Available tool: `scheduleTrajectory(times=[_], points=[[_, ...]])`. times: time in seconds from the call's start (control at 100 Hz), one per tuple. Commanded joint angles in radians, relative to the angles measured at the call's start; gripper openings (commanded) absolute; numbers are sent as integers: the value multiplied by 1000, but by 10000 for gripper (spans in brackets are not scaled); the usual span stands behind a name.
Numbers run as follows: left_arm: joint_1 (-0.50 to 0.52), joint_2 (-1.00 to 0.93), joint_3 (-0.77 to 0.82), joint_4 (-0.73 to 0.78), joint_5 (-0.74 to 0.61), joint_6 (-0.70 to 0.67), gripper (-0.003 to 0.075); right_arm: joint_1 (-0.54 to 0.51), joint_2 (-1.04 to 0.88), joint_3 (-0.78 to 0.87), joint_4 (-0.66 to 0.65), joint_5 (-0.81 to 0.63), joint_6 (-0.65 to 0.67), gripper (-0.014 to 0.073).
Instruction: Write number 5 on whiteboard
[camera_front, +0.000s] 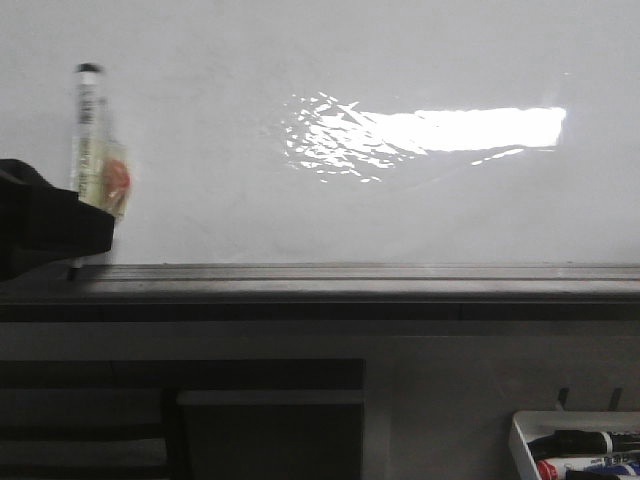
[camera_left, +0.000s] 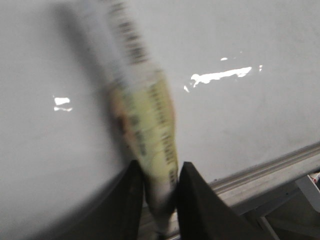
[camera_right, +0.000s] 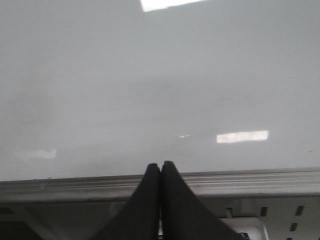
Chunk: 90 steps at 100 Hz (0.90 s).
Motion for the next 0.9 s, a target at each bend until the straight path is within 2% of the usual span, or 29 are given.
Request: scheduleTrajectory(times=[0.0,0.19,0.36,0.5,0.59,0.68,0.79,0.83,0.89], points=[[-2,5,-24,-19,5,-8,-21,65,14,-37,8,-81,-3,-50],[-2,1,-24,31,0,-8,-20,250,53,-77,8,16,-3,-50],[-21,-59,-24,284,3,-8,-20,391,137,-159,8,137,-3,-50],[-76,-142,-24,496,2,-8,-20,516,203,-233,8,112,-15,-50],[-112,-200,-24,562,-28,-8,-20,594,249,-292,8,102,-15,-34],[-133,-249,-24,655,-57,-8,-20,666,304,-358,8,123,-15,76],[-135,-265,-24,796,-53,-8,-20,752,381,-430,8,101,-15,349],[-135,-263,-24,824,-53,-8,-20,778,403,-448,8,80,-15,411],[-135,-259,-24,860,-55,-8,-20,819,439,-481,8,50,-15,445]])
